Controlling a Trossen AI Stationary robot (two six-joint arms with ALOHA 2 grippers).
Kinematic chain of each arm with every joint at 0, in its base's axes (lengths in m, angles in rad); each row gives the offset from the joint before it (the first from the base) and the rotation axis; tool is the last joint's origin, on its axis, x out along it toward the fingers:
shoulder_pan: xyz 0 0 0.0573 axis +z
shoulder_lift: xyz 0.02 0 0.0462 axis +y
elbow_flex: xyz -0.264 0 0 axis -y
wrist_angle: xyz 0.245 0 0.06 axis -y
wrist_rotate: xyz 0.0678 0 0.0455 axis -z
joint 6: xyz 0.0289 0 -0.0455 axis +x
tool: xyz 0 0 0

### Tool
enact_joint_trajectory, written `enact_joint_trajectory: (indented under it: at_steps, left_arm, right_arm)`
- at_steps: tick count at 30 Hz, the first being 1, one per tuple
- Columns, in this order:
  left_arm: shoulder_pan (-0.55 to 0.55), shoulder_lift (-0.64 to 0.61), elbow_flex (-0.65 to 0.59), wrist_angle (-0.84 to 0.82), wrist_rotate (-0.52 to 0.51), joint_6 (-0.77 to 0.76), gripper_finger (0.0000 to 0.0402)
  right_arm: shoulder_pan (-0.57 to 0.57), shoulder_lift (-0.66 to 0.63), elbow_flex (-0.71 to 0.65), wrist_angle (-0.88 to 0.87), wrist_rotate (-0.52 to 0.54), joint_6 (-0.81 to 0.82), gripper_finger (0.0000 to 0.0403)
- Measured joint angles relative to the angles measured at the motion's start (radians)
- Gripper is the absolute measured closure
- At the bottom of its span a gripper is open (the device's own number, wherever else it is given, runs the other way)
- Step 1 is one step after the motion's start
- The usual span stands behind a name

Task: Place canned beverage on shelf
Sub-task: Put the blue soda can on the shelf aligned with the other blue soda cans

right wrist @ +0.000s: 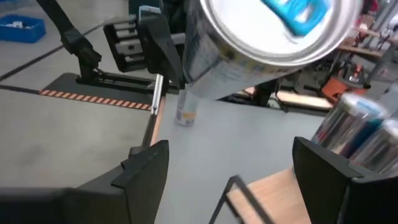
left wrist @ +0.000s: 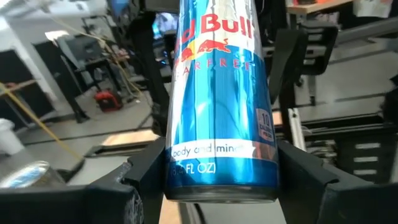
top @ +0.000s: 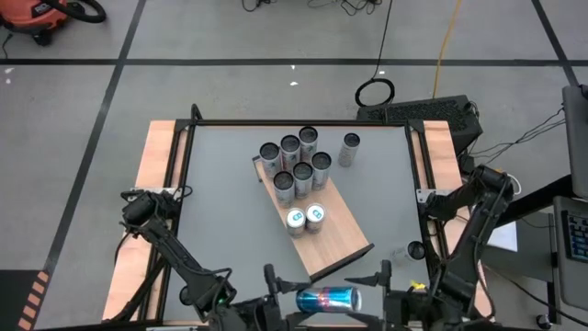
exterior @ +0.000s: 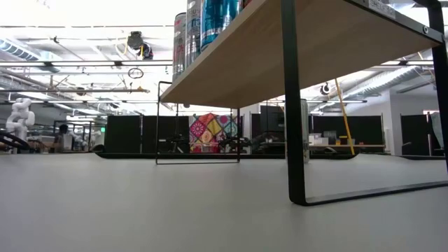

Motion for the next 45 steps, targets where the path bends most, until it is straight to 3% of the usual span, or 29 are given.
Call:
enact_joint_trajectory:
  at_steps: [7,20,27,37,41,45]
  left_arm:
    - [0.023,0.000,0.000,0.040,-0.049,0.072,0.0172]
    - [0.037,-0.001,0.000,0.072,-0.050,0.178,0.0172]
    - [0.037,-0.001,0.000,0.071,-0.056,0.197,0.0172]
    - [0.036,-0.001,0.000,0.064,-0.050,0.209,0.0172]
    - [0.038,-0.001,0.000,0.064,-0.022,0.204,0.0164]
    - [0.038,-0.001,0.000,0.071,-0.016,0.179,0.0122]
  right_arm:
    - [-0.030,-0.059,0.000,0.045,-0.016,-0.112,0.0131]
    - [-0.116,-0.118,0.000,0.141,-0.242,-0.215,0.0133]
    - [-0.121,-0.124,0.001,0.182,-0.244,-0.259,0.0143]
    - [-0.122,-0.126,0.001,0.184,-0.251,-0.271,0.0235]
    - [-0.121,-0.126,0.002,0.183,-0.250,-0.266,0.0226]
    - [-0.120,-0.127,0.002,0.165,-0.250,-0.270,0.0207]
